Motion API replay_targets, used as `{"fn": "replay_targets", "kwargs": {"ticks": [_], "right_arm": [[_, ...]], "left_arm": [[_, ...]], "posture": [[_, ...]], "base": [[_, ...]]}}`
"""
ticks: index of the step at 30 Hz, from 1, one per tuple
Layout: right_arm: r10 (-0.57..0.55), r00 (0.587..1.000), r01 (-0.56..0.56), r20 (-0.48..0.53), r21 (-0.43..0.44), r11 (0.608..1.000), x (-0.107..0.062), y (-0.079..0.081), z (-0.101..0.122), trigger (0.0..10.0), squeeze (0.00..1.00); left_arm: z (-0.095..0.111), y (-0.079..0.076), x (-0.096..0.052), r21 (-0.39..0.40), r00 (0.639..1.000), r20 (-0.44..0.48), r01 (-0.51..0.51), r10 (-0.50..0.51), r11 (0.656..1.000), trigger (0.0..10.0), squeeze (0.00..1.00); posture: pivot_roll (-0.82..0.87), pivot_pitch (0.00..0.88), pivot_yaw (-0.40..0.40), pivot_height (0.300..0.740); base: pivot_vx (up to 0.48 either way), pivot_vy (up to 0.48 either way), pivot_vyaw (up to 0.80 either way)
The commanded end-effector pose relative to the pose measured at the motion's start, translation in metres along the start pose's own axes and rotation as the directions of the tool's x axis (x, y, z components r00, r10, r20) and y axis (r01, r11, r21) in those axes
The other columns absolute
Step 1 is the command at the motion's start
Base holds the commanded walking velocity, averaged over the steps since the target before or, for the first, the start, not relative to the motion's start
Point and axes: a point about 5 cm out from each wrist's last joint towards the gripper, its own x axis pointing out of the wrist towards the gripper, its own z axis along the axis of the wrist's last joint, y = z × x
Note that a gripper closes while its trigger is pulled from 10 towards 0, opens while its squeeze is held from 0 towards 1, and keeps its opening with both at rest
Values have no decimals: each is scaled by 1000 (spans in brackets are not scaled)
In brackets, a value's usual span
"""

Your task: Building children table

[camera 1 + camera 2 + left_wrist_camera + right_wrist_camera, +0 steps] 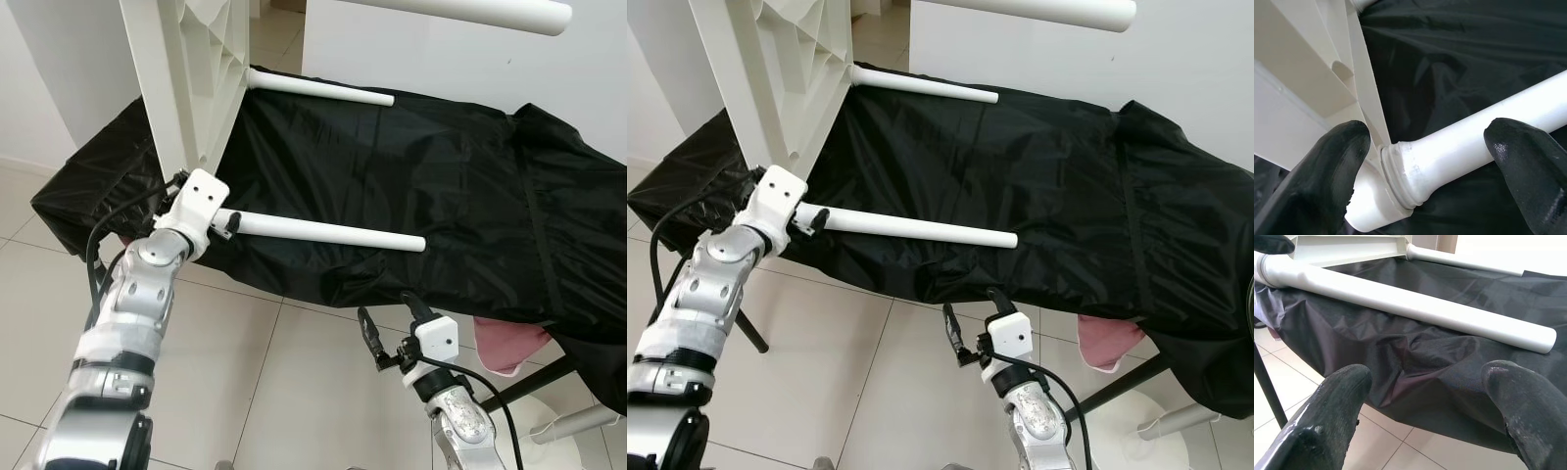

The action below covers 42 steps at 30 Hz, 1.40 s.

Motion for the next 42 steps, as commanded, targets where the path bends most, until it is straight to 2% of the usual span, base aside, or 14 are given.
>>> {"fn": "replay_targets", "kwargs": {"ticks": [1, 12, 17, 18, 21, 23, 24, 27, 31, 37, 39, 40, 41, 42], "right_arm": [[-12, 1000, 12, -18, 2, 1000, -3, -1, -2, 10000, 0], [-8, 1000, 8, -23, 4, 1000, -4, 1, -3, 10000, 0], [-7, 1000, 7, -25, 8, 1000, -5, 2, -4, 10000, 0], [-23, 999, 24, -24, 9, 1000, -6, 0, -4, 10000, 0], [-60, 998, 60, -20, 13, 998, -6, -4, -4, 10000, 0], [-145, 989, 145, -17, 23, 989, -8, -12, -5, 10000, 0], [-145, 989, 145, -17, 23, 989, -8, -12, -5, 10000, 0], [-238, 971, 238, -35, 21, 971, -11, -21, -8, 10000, 0], [-302, 949, 306, -87, 38, 951, -19, -29, -17, 10000, 0], [-323, 931, 336, -169, 48, 941, -33, -34, -35, 10000, 0], [-334, 919, 344, -210, 10, 939, -41, -36, -45, 10000, 0], [-334, 919, 344, -210, 10, 939, -41, -36, -45, 10000, 0], [-329, 916, 340, -231, 6, 940, -43, -35, -50, 10000, 0], [-329, 916, 340, -231, 6, 940, -43, -35, -50, 10000, 0]], "left_arm": [[6, 25, 2, 53, 959, 37, -284, 282, 957, 10000, 0], [12, 41, 1, 106, 915, 107, -400, 390, 910, 10000, 0], [12, 20, -7, 118, 947, 188, -287, 262, 951, 10000, 0], [10, 3, -13, 88, 958, 234, -192, 167, 977, 10000, 0], [9, -10, -20, 64, 960, 268, -107, 86, 992, 10000, 0], [9, -41, -41, -11, 927, 365, 100, -89, 995, 10000, 0], [9, -41, -41, -11, 927, 365, 100, -89, 995, 10000, 0], [5, -62, -59, -94, 883, 409, 293, -231, 952, 10000, 0], [-7, -78, -73, -176, 860, 404, 406, -311, 896, 10000, 0], [-33, -103, -92, -281, 862, 384, 450, -330, 848, 10000, 0], [-53, -119, -102, -388, 872, 355, 466, -338, 795, 10000, 0], [-53, -119, -102, -388, 872, 355, 466, -338, 795, 10000, 0], [-63, -124, -104, -463, 880, 339, 464, -333, 755, 10000, 0], [-63, -124, -104, -463, 880, 339, 464, -333, 755, 10000, 0]], "posture": [[-29, 27, -50, 740], [-18, 36, -56, 740], [-12, 40, -60, 740], [-6, 41, -63, 740], [-2, 40, -65, 740], [0, 39, -65, 740], [0, 39, -65, 740], [7, 36, -66, 740], [13, 29, -64, 740], [13, 16, -57, 740], [16, 13, -59, 740], [16, 13, -59, 740], [13, 7, -57, 740], [13, 7, -57, 740]], "base": [[0, 0, 0], [0, 0, 0], [0, 0, 0], [0, 0, 0], [0, 0, 0], [0, 0, 0], [0, 0, 0], [0, 0, 0], [0, 0, 0], [0, 0, 0], [0, 0, 0], [0, 0, 0], [0, 0, 0], [0, 0, 0]]}}
